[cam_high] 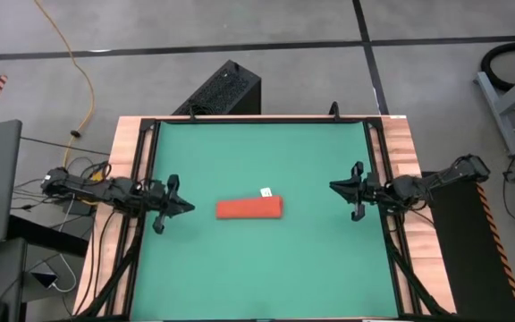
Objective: Roll napkin
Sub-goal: Return to Home Position
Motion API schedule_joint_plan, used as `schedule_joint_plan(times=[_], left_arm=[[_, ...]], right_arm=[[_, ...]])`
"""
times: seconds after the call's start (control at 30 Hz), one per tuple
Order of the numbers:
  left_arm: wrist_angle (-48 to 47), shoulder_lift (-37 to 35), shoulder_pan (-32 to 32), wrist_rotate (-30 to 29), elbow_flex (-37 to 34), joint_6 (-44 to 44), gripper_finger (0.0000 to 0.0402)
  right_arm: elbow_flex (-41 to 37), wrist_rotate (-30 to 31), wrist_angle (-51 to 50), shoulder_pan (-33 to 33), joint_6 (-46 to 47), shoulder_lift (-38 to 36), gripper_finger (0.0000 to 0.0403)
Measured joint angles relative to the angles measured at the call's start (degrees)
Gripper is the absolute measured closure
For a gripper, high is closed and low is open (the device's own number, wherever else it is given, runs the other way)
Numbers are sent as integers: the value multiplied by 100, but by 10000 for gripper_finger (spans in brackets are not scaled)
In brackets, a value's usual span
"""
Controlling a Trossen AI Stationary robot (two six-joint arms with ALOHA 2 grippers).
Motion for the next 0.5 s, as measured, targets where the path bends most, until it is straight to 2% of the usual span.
schedule_joint_plan(times=[0.17, 0.4, 0.5], left_arm=[[-1, 0, 0, 364, -2, 7, 402], [-161, 2, 0, 218, -6, -118, 401], [-151, 2, 0, 273, -9, -118, 402]], right_arm=[[0, 0, -332, -1, 44, -4, 345], [-2, 157, -893, -146, 56, -6, 345], [-2, 142, -1272, -158, 448, -6, 345]])
